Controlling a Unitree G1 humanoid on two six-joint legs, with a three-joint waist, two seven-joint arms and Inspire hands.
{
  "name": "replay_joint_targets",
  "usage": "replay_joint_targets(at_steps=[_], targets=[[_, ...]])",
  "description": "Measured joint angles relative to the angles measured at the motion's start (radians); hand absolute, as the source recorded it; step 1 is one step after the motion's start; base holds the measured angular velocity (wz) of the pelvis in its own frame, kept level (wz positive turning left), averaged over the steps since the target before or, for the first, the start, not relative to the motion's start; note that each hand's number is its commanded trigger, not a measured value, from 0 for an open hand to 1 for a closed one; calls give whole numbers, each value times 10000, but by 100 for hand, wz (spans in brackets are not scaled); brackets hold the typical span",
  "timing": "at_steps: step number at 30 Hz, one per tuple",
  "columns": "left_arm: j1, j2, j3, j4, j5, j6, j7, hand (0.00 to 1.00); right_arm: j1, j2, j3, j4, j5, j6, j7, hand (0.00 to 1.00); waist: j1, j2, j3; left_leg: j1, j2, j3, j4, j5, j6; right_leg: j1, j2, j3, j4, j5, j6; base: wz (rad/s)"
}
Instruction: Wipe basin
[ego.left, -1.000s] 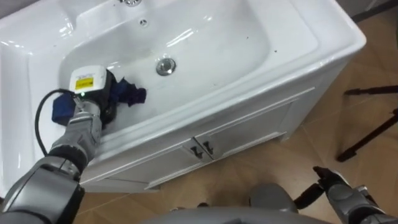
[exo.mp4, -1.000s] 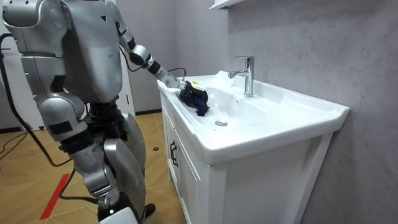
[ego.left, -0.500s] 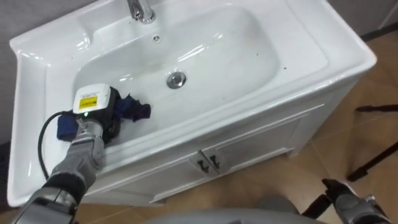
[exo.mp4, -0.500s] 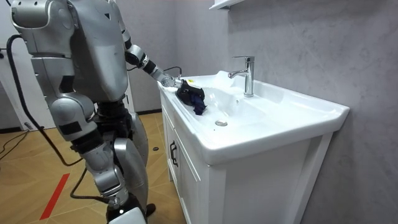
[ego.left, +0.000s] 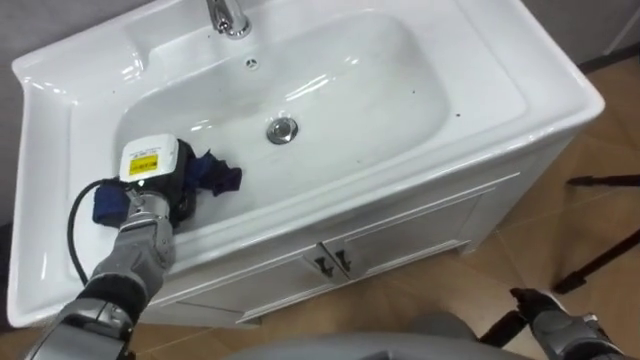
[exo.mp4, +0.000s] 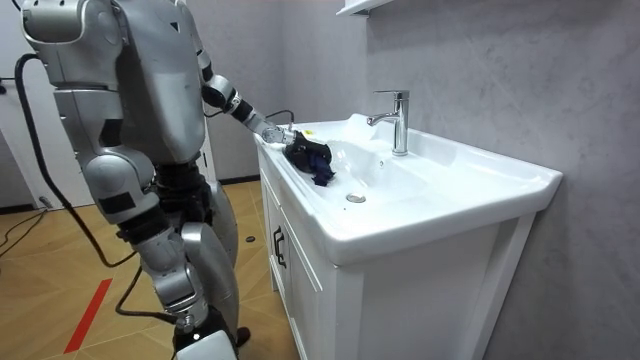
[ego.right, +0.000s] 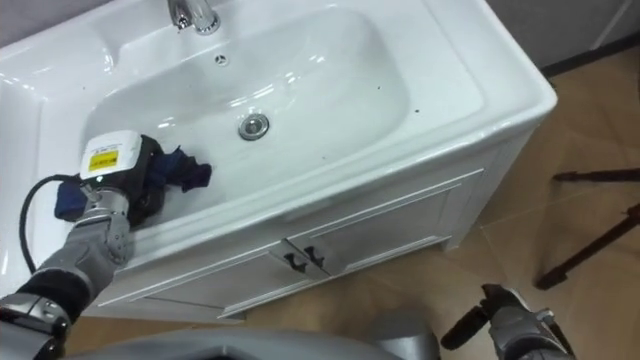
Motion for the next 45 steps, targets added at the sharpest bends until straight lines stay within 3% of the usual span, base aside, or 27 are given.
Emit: replay_joint_targets(at_steps=[2,4,8,10,11,13,15,16,20,22,28,32,34,37,40,45], targets=[[-772,-130,-12,580,-353,-2,-149,100,-284,100,7,-5,329,-28,-97,0,-11,-6,54,-398,37,1,158,0,2,-398,7,27,142,28,-13,-3],[-1879,-359,-22,1454,-1149,18,-282,100,-635,162,179,4,878,-318,-119,0,-76,0,192,-824,41,2,326,-21,43,-951,-7,101,473,35,-18,-7],[-3040,-547,-17,2317,-2320,86,-597,100,-951,240,378,28,1025,-462,-142,0,-369,204,321,-1417,118,65,720,-69,115,-1525,21,210,727,76,-24,-2],[-3696,-614,-25,2768,-3180,179,-652,100,-1171,261,404,14,1021,-487,-233,0,-645,298,466,-1724,175,207,917,-89,147,-1862,22,292,875,156,-38,-13],[-3809,-616,-26,2811,-3360,189,-687,100,-1186,279,410,6,1021,-504,-250,0,-694,300,483,-1784,181,250,963,-94,155,-1961,30,348,941,145,-39,-19],[-4316,-613,-55,2931,-3868,193,-764,100,-1330,319,625,-15,1027,-557,-414,0,-849,257,631,-2109,239,429,1236,-130,197,-2434,59,566,1241,115,-53,-24],[-4746,-604,-130,2998,-4352,194,-798,100,-1501,297,863,-14,1026,-556,-543,0,-1020,342,666,-2512,331,493,1443,-158,210,-2747,97,586,1314,136,-64,-12],[-5000,-610,-321,3056,-4804,194,-835,100,-1585,301,1072,-18,1022,-570,-585,0,-1142,309,731,-2657,392,586,1557,-184,225,-2937,119,629,1443,149,-85,-5],[-5461,-624,-635,3307,-5933,201,-790,100,-1756,234,1283,-22,909,-584,-751,0,-1398,349,775,-2932,448,776,1658,-200,229,-3385,175,813,1673,154,-108,-12],[-5768,-652,-585,3419,-6616,232,-761,100,-1860,258,1372,-64,948,-576,-886,0,-1465,377,868,-3063,445,835,1663,-197,232,-3602,186,871,1827,165,-121,-5],[-5838,-735,-428,3416,-8924,230,-607,100,-1945,349,1868,-436,1439,-670,-888,0,-1497,325,939,-3203,439,980,1657,-193,236,-3907,192,994,2056,169,-146,-4],[-5901,-872,-422,3338,-9353,177,-509,100,-2027,463,2157,-401,1486,-718,-955,0,-1508,302,948,-3245,440,936,1680,-193,241,-3904,173,947,2044,169,-145,4],[-6049,-1016,-438,3272,-9365,124,-500,100,-2064,507,2253,-349,1555,-777,-968,0,-1575,291,944,-3320,408,813,1691,-175,272,-3903,138,874,2025,173,-130,17],[-6085,-1508,-462,2470,-9812,-141,-498,100,-2219,582,2372,-45,1745,-812,-952,0,-1637,208,931,-3398,394,713,1752,-177,301,-3891,124,834,1969,199,-78,8],[-6301,-2091,-468,2156,-10382,-792,-511,100,-2222,691,2427,27,1733,-884,-944,0,-1666,47,900,-3401,433,741,1864,-254,357,-3816,89,754,1902,211,-58,-3],[-6271,-2145,-658,1895,-10881,-890,-561,100,-2209,704,2599,-10,2026,-912,-896,0,-1717,24,852,-3572,559,557,1970,-289,381,-3684,103,499,1569,317,-33,9]])
